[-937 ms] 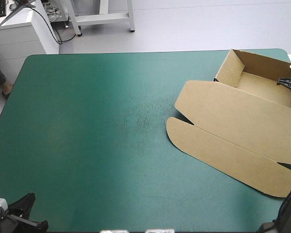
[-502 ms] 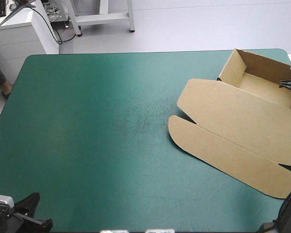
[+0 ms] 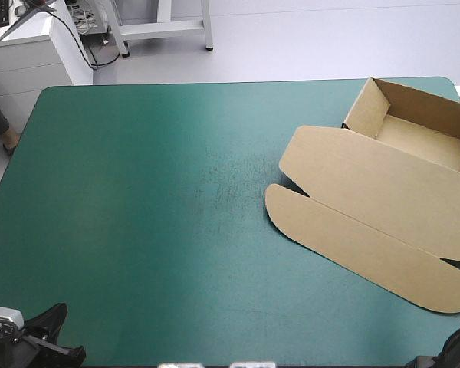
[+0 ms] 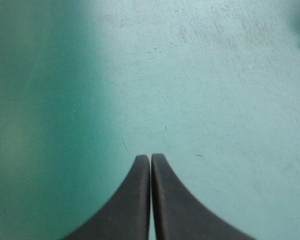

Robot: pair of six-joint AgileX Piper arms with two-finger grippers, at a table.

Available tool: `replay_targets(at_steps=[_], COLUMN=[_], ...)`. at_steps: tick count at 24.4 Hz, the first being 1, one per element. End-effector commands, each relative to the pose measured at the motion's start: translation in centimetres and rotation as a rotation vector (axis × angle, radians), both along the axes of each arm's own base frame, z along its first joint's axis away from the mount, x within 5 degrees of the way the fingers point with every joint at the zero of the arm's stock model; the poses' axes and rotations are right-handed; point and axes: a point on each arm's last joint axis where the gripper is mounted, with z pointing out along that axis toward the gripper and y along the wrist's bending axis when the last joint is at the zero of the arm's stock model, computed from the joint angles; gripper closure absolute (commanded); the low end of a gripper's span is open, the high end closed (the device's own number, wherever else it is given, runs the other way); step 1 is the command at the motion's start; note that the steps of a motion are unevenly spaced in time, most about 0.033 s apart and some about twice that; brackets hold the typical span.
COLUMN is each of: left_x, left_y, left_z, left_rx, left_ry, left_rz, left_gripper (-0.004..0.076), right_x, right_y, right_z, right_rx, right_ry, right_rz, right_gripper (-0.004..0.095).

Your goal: Fold the box

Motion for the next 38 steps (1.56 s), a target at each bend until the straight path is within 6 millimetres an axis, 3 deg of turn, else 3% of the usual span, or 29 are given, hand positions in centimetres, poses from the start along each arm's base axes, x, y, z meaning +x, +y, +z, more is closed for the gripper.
replay_targets(at_steps=[1, 4, 6, 7, 8, 12, 14, 17, 23, 26, 31, 35, 38], left_x=[0.3, 0.3, 0.3, 0.3, 0.3, 0.3, 0.3, 0.3, 0.2, 0.2, 0.2, 0.2, 0.3], left_y=[-0.1, -0.1, -0.2, -0.2, -0.2, -0.2, -0.2, -0.3, -0.5, -0.5, -0.6, -0.6, -0.6], left_z=[1.2, 1.2, 1.2, 1.2, 1.2, 1.2, 1.2, 1.3, 1.3, 1.3, 1.3, 1.3, 1.3], left_rx=[-0.026, -0.026, -0.03, -0.03, -0.03, -0.03, -0.03, -0.046, -0.068, -0.067, -0.073, -0.073, -0.071], left_ry=[-0.075, -0.075, -0.074, -0.074, -0.074, -0.074, -0.074, -0.073, -0.067, -0.072, -0.07, -0.07, -0.07], left_rz=[-0.006, -0.006, -0.008, -0.008, -0.008, -0.008, -0.008, -0.018, -0.035, -0.036, -0.04, -0.04, -0.039], left_gripper=[0.0732, 0.0732, 0.0732, 0.0732, 0.0732, 0.0732, 0.0732, 0.0732, 0.0732, 0.0732, 0.0732, 0.0732, 0.0732], right_x=[-4.8, -7.2, -9.5, -10.7, -13.3, -20.2, -23.1, -27.2, -32.0, -33.3, -33.6, -33.2, -33.4], right_y=[4.4, 7.8, 10.2, 11.4, 13.3, 17.4, 18.4, 19.6, 20.6, 21.1, 21.7, 22.3, 22.7], right_z=[8.2, 10.5, 11.5, 12.0, 12.3, 11.5, 9.8, 5.1, -3.4, -5.7, -9.3, -11.0, -10.7], right_rx=[0.038, 0.037, 0.009, -0.009, -0.035, -0.059, -0.053, -0.052, -0.093, -0.103, -0.043, 0.041, 0.073], right_ry=[-0.258, -0.325, -0.337, -0.344, -0.344, -0.422, -0.457, -0.44, -0.453, -0.471, -0.451, -0.458, -0.498], right_rz=[0.146, 0.309, 0.366, 0.397, 0.452, 0.594, 0.625, 0.667, 0.667, 0.706, 0.745, 0.801, 0.874], right_gripper=[0.043, 0.058, 0.077, 0.0854, 0.0914, 0.092, 0.092, 0.092, 0.0921, 0.0921, 0.0921, 0.0921, 0.0916])
